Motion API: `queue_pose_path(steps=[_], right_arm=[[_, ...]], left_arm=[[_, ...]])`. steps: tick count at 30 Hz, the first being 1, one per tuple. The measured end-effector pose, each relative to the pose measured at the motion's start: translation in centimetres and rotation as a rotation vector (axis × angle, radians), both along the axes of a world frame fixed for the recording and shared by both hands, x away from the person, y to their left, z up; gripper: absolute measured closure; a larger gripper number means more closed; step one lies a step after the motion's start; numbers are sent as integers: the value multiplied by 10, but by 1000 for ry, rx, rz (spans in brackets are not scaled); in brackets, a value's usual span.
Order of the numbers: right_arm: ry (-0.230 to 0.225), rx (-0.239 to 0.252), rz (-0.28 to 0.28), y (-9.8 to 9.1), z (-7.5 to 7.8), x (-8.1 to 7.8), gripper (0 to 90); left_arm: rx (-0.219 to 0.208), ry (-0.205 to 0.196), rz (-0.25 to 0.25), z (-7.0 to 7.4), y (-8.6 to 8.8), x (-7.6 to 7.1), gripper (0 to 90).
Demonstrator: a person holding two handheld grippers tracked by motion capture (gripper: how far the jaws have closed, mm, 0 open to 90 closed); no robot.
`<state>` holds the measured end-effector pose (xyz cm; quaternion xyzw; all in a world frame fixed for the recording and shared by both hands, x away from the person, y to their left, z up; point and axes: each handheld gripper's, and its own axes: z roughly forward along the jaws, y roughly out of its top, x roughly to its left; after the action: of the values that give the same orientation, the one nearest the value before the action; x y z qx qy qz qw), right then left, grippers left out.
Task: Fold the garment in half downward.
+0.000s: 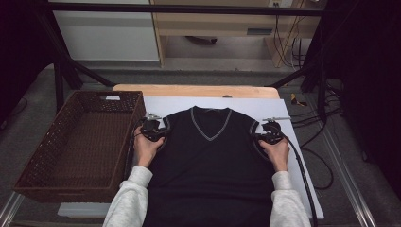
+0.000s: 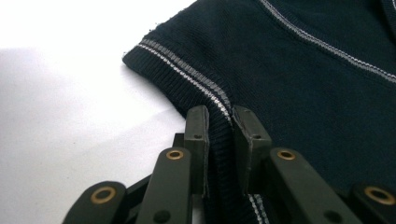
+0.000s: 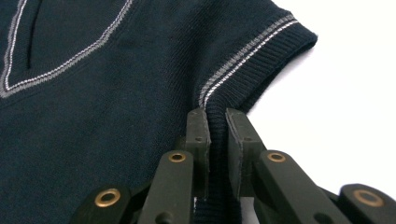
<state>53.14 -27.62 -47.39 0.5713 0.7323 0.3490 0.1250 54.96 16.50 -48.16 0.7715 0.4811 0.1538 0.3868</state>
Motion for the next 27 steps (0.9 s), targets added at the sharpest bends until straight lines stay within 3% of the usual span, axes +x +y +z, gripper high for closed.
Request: queue_pose_path(steps=[5, 9, 13, 18, 23, 27], right_arm=[[-21, -4, -8, -3, 3, -1, 817], [-63, 13, -23, -10, 14, -4, 820], [-106, 43, -32, -17, 27, -6, 822], [-149, 46, -28, -16, 39, -6, 824], [-197, 49, -39, -19, 54, -6, 825], [-239, 59, -47, -24, 71, -5, 826]], left_arm=[[-16, 9, 11, 2, 1, 1, 795], [-56, -28, 27, 9, 5, 0, 802], [-68, -75, 24, 26, 2, -1, 806], [-74, -133, 4, 52, 0, -4, 807], [-100, -191, 28, 74, 8, -3, 808], [-127, -210, 46, 87, 16, 0, 808]])
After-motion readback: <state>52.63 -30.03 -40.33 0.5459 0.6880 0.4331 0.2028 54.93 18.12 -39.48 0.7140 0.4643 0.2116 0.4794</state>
